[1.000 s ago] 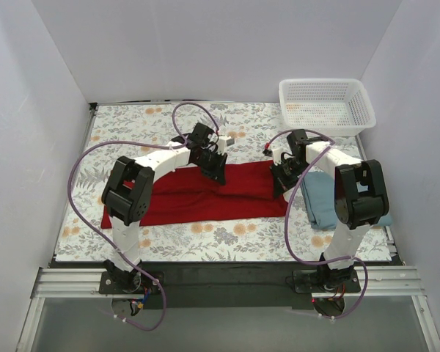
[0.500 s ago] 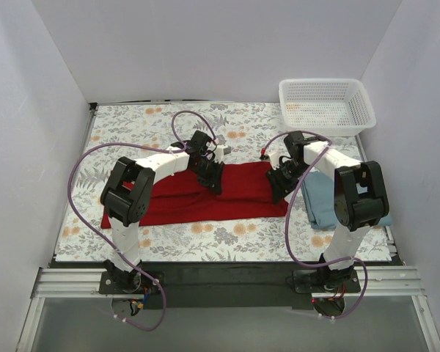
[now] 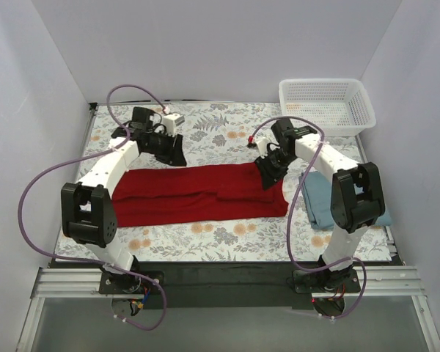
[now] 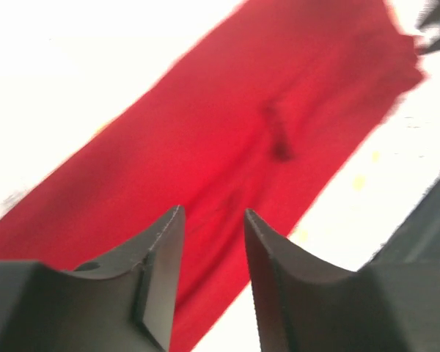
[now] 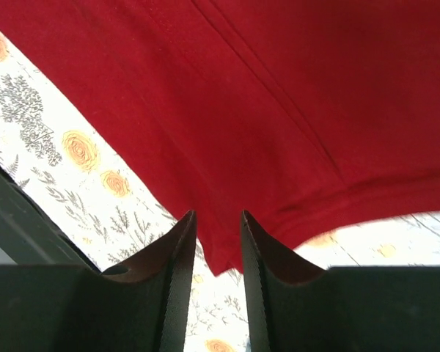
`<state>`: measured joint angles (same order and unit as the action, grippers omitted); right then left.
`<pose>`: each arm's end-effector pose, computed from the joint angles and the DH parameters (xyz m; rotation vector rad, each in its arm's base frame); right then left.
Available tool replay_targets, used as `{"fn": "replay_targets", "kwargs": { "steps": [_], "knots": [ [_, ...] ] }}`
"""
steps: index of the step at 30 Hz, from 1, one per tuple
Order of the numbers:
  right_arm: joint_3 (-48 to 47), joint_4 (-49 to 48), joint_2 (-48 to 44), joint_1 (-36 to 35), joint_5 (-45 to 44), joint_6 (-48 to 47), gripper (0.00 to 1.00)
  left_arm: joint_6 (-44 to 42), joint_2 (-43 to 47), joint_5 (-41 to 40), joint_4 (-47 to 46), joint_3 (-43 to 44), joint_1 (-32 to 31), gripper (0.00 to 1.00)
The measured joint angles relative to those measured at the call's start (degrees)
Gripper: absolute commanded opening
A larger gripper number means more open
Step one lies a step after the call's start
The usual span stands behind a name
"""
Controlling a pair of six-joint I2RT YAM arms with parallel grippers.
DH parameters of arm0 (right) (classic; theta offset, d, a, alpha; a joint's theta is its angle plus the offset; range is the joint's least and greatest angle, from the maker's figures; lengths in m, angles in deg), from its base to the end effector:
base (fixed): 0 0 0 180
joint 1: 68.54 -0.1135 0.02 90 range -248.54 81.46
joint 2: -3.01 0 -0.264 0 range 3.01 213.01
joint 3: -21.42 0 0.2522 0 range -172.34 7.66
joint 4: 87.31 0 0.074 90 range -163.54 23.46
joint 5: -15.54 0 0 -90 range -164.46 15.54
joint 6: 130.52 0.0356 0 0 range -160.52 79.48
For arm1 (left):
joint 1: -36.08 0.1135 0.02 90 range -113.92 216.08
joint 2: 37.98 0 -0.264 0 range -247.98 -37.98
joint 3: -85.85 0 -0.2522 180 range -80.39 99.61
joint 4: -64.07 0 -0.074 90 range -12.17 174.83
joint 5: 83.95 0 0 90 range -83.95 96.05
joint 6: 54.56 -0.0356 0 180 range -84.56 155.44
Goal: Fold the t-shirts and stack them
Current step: Fold the tshirt
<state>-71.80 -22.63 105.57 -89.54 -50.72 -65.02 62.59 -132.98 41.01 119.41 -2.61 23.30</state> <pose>0.3269 0.1408 0.2278 -1.1575 2.5470 0.5755 0.3351 -0.0969 0.2730 -0.1003 2.6591 -1.0373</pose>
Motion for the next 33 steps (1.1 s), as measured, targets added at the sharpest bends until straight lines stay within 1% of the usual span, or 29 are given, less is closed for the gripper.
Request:
{"fn": "replay_targets", "kwargs": {
  "steps": [2,5,10,14,16,19,21,23,26,28,30,31,33],
  "knots": [
    [0.0,-0.6,1.6,-1.9,-1.1,0.6,0.34,-2.7,-0.6,-0.3,2.1,0.1,4.3,0.31],
    [0.5,-2.1,3.5,-4.4,-3.5,1.2,0.33,-6.3,-3.5,-1.5,5.7,0.0,10.1,0.30],
    [2.3,-3.8,5.6,-7.6,-8.3,1.4,0.33,-10.7,-7.7,-6.0,8.4,-2.1,19.0,0.27],
    [1.2,-4.7,9.3,-8.9,-12.8,0.5,0.30,-11.9,-8.6,-10.0,7.4,-5.9,23.1,0.25],
    [-0.7,-4.2,10.5,-9.4,-14.9,0.0,0.30,-12.3,-9.0,-11.6,6.7,-7.7,24.8,0.22],
    [-6.3,-1.9,14.3,-10.0,-18.8,-1.6,0.28,-13.3,-10.4,-13.5,6.0,-9.8,27.5,0.19],
    [-12.0,-0.7,18.0,-10.1,-21.8,-3.2,0.27,-13.5,-10.8,-13.0,5.9,-10.1,29.5,0.18],
    [-19.1,0.0,22.4,-10.1,-24.9,-5.0,0.26,-13.9,-10.8,-12.1,5.8,-10.4,31.0,0.18],
    [-32.6,-1.4,30.7,-10.1,-30.8,-8.9,0.24,-16.2,-10.2,-9.8,5.7,-11.3,32.2,0.20],
    [-41.3,-6.4,36.8,-10.2,-35.6,-12.3,0.24,-19.1,-8.4,-8.2,6.1,-13.1,32.5,0.20],
    [-47.5,-13.7,41.8,-10.2,-40.5,-16.2,0.26,-21.8,-5.5,-6.9,7.0,-15.8,32.5,0.21],
    [-49.0,-18.1,43.6,-10.2,-42.6,-18.2,0.29,-23.2,-3.5,-6.5,7.6,-16.9,32.4,0.21],
    [-49.2,-25.9,45.5,-10.1,-46.0,-21.3,0.32,-25.5,0.7,-5.8,9.0,-17.8,32.0,0.22]
  ]
}}
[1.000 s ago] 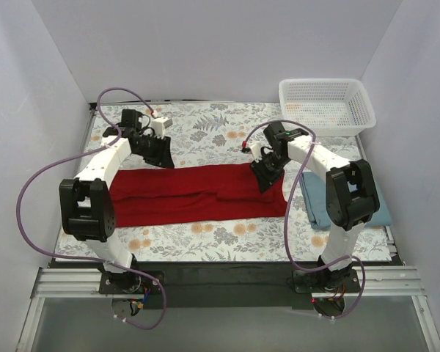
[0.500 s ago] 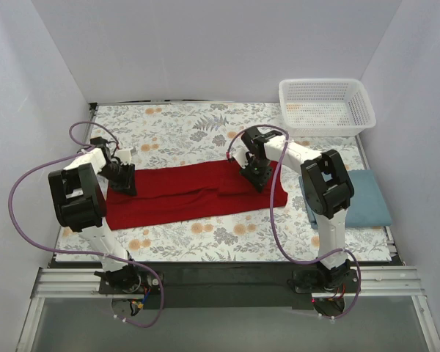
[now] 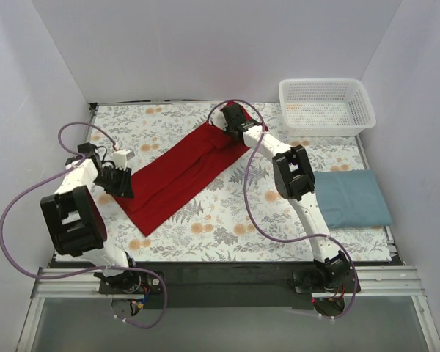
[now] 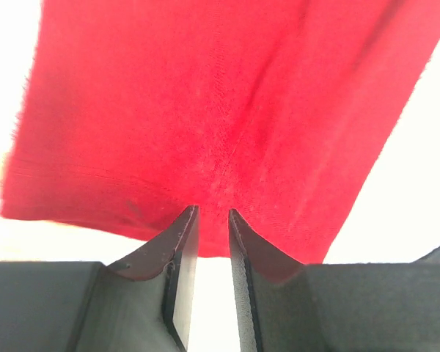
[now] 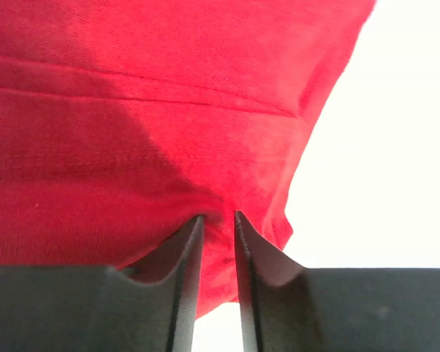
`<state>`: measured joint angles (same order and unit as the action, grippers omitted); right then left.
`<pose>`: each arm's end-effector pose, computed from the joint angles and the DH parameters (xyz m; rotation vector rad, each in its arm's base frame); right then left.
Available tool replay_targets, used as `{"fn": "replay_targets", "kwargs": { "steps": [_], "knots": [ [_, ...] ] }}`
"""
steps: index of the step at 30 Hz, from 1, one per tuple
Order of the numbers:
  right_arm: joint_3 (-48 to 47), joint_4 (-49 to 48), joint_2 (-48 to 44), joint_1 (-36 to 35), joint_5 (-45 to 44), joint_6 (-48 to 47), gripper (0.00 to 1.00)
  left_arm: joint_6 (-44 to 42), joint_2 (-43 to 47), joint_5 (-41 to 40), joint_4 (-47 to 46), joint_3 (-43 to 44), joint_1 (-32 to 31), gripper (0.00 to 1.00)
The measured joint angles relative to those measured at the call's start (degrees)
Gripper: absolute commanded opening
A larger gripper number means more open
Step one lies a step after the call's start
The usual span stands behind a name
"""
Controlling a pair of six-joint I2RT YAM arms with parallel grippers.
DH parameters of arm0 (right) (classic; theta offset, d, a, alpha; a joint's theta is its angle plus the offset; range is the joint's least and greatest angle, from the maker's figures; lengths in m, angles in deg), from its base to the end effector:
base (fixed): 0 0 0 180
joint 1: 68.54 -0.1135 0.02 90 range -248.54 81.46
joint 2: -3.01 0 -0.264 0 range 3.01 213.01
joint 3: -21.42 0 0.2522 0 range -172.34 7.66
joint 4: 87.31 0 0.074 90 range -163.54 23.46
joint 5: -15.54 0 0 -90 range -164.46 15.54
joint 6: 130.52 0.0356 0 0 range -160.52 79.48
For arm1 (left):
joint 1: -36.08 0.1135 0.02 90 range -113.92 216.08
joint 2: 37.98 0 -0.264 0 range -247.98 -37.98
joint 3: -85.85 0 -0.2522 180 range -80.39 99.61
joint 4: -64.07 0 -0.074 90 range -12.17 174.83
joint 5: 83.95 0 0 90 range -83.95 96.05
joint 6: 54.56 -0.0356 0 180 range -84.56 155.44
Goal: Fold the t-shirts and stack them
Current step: Fold the tshirt
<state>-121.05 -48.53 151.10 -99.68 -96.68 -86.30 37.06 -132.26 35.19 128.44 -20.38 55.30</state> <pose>0.4961 0.2840 0.1535 -1.3031 1.9508 -0.5806 0.2751 0.0775 0.1837 -0.4896 2.8483 -0.7225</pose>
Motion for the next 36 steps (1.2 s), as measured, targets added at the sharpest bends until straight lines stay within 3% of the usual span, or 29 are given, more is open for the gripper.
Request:
{"fn": "replay_targets", "kwargs": {
  "steps": [3,7,11,20,26,29,32,36],
  "knots": [
    [3.0,-8.1,-0.3,0.0,-1.9,-2.6,0.39,-2.7,5.0,0.9,0.0,0.8,-1.3,0.22],
    [11.3,-13.6,-5.7,0.0,-1.6,-2.3,0.64,-5.7,6.4,-0.1,-1.6,1.9,-5.0,0.22],
    [17.6,-14.9,-14.7,-0.1,-0.9,-1.1,0.76,-7.8,4.3,-4.4,-4.4,1.1,-10.2,0.21],
    [20.1,-13.6,-29.7,-0.4,1.4,4.0,0.81,-11.4,0.5,-16.8,-9.7,-5.0,-16.7,0.21],
    [23.5,-4.3,-32.5,-0.2,5.7,9.8,0.82,-12.5,8.3,-23.6,-14.0,-14.1,-23.3,0.18],
    [24.9,1.2,-32.8,0.3,8.7,12.6,0.82,-11.2,14.3,-27.6,-14.2,-19.6,-30.3,0.17],
    [27.2,5.0,-33.8,1.3,11.3,14.5,0.81,-7.1,17.3,-28.4,-8.9,-21.2,-41.5,0.17],
    [28.9,9.3,-35.0,3.1,15.2,16.4,0.76,1.1,13.6,-20.9,1.1,-13.5,-53.5,0.17]
  ]
}}
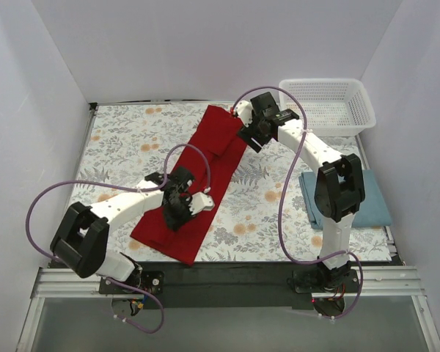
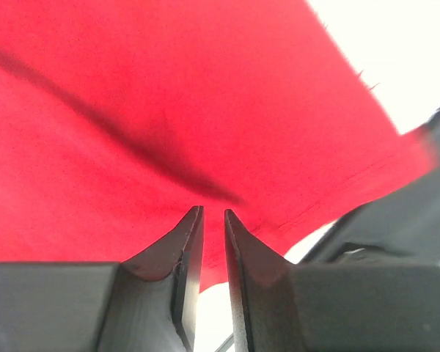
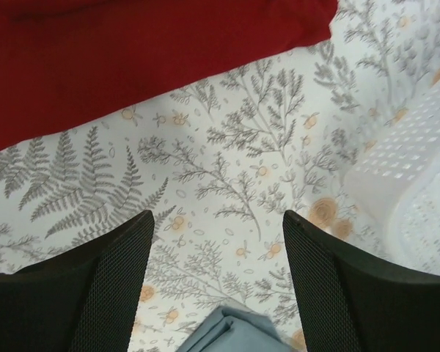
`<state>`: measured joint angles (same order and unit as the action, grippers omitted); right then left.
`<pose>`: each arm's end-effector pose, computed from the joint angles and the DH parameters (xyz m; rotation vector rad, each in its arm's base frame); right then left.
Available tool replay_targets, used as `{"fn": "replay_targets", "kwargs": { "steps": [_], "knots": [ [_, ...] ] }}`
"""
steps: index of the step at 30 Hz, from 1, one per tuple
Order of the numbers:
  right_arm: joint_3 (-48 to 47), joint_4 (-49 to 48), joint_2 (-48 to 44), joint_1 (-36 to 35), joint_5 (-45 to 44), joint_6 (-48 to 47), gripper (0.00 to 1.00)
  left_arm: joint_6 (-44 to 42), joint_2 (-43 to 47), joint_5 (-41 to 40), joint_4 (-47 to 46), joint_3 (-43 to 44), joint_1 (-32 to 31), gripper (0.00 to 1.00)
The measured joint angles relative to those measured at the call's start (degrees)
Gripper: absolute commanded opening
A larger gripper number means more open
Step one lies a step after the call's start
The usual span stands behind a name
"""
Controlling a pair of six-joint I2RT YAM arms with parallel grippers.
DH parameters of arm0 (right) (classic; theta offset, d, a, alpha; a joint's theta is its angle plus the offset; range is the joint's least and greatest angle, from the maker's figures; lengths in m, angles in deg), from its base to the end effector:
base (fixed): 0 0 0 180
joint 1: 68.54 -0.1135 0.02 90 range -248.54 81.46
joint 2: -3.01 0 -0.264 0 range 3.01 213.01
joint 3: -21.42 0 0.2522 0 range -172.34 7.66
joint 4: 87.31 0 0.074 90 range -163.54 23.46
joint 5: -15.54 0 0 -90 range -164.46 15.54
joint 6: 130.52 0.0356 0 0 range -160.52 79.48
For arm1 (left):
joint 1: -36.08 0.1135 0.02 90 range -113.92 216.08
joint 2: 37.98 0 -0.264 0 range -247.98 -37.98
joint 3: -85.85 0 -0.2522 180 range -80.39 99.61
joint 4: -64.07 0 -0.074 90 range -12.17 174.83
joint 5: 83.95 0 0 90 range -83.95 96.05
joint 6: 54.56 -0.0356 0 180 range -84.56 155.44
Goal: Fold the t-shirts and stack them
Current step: Fold the tshirt
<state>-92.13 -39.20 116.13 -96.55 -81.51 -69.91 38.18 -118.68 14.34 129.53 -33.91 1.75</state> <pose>0.3989 0.2072 0.2774 -1.1024 2.1327 -0.1590 0.1799 -0.1291 0.1769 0.8543 2.9906 -0.2489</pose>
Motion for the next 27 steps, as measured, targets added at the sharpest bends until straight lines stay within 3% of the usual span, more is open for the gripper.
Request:
{"fn": "replay_targets", "kwargs": {
  "steps": [2,5,6,10,18,27],
  "knots": [
    [0.2,1.6,-0.1,0.7,2.1,0.8,0.72,2.7,-2.5,3.6,2.7,6.4,-1.8,0.18],
    [0.2,4.2,-0.1,1.3,6.3,2.0,0.56,5.8,-3.6,8.2,3.8,14.6,-2.2,0.19],
    [0.1,4.9,-0.1,1.3,7.5,2.4,0.47,6.6,-3.1,9.2,3.8,16.4,-2.0,0.19],
    [-2.8,7.3,2.5,0.2,12.9,4.4,0.35,8.9,-1.0,14.3,3.5,19.5,2.4,0.19],
    [-11.5,7.8,14.5,-7.0,15.7,7.4,0.31,13.5,-0.5,23.9,1.4,22.9,25.0,0.19],
    [-13.7,7.6,21.1,-10.2,10.5,4.3,0.30,17.2,0.5,26.0,-1.2,21.9,31.2,0.19]
  ]
}}
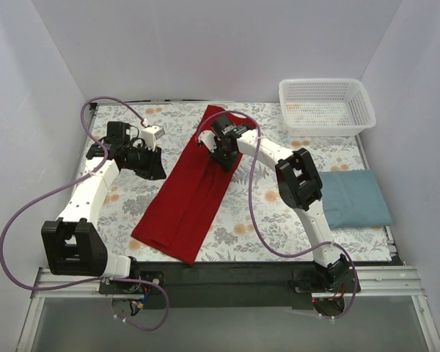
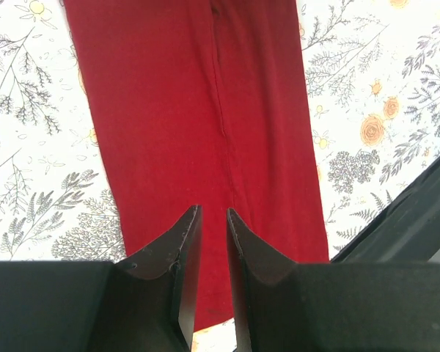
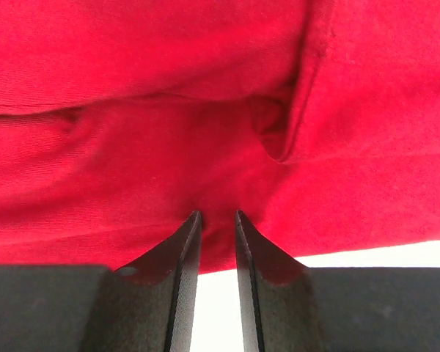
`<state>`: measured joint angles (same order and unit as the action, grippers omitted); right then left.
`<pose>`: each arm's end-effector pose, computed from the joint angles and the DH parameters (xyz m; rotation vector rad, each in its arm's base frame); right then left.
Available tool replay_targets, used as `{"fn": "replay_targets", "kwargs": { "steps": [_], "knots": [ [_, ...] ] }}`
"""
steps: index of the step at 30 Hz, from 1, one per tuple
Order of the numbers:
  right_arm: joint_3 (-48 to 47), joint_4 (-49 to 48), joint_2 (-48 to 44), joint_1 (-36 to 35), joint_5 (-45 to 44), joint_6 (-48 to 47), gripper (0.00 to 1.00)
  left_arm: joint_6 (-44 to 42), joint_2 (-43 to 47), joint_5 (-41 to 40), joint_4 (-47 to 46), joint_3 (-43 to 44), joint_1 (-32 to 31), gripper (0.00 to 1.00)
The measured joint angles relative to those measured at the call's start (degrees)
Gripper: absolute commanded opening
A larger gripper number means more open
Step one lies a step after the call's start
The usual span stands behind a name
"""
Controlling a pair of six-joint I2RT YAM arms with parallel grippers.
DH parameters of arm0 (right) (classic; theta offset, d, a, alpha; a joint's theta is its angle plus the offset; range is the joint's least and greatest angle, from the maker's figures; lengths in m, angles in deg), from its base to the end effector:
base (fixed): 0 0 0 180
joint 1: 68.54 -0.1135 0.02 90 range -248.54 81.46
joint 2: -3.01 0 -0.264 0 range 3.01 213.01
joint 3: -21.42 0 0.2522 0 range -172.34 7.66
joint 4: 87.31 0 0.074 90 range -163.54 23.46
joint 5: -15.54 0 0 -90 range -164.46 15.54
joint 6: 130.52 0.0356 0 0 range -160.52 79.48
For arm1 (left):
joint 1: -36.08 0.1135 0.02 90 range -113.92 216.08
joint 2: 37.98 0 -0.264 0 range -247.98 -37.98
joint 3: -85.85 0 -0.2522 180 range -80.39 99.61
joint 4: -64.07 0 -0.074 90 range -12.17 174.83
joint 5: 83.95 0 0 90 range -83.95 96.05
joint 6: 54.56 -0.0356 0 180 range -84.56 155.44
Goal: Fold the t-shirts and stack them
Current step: Fold the tshirt
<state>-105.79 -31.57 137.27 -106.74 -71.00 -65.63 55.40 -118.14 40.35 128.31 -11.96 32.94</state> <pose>0.3952 0.3138 0.1742 -1.4191 2.2646 0.1539 0.2736 -0.0351 0.2911 -0.1867 2.6402 -0.9287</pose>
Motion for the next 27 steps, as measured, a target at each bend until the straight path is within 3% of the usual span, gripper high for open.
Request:
{"fn": "replay_targets", "kwargs": {
  "steps": [6,10,14,17,21,22,27],
  "knots": [
    [-1.3,0.1,1.1,2.8,-6.5,-7.6,0.29,0.4,4.2,0.0,-1.4,-4.0,0.0,0.19],
    [-10.9,-0.2,7.2,7.5,-11.7,-13.6,0.30,0.3,5.2,0.2,-2.0,-5.6,0.0,0.22],
    [-15.2,-4.5,10.6,11.6,-15.7,-19.1,0.38,-1.3,5.2,1.4,-2.8,-6.6,0.0,0.33],
    [-13.2,-6.7,9.7,12.8,-16.0,-21.3,0.49,-3.5,5.8,2.9,-4.3,-8.2,-0.1,0.50],
    [-3.8,-7.3,2.0,11.8,-12.4,-21.7,0.73,-7.6,8.9,5.1,-7.4,-11.4,-0.1,0.74],
    [-1.0,-6.6,-1.2,11.3,-11.0,-21.6,0.74,-8.3,9.9,5.6,-8.2,-12.0,-0.1,0.83],
    [8.7,-6.5,-19.6,9.5,-3.2,-20.9,0.77,-14.4,13.6,13.4,-13.8,-13.4,-0.2,0.85]
  ]
}}
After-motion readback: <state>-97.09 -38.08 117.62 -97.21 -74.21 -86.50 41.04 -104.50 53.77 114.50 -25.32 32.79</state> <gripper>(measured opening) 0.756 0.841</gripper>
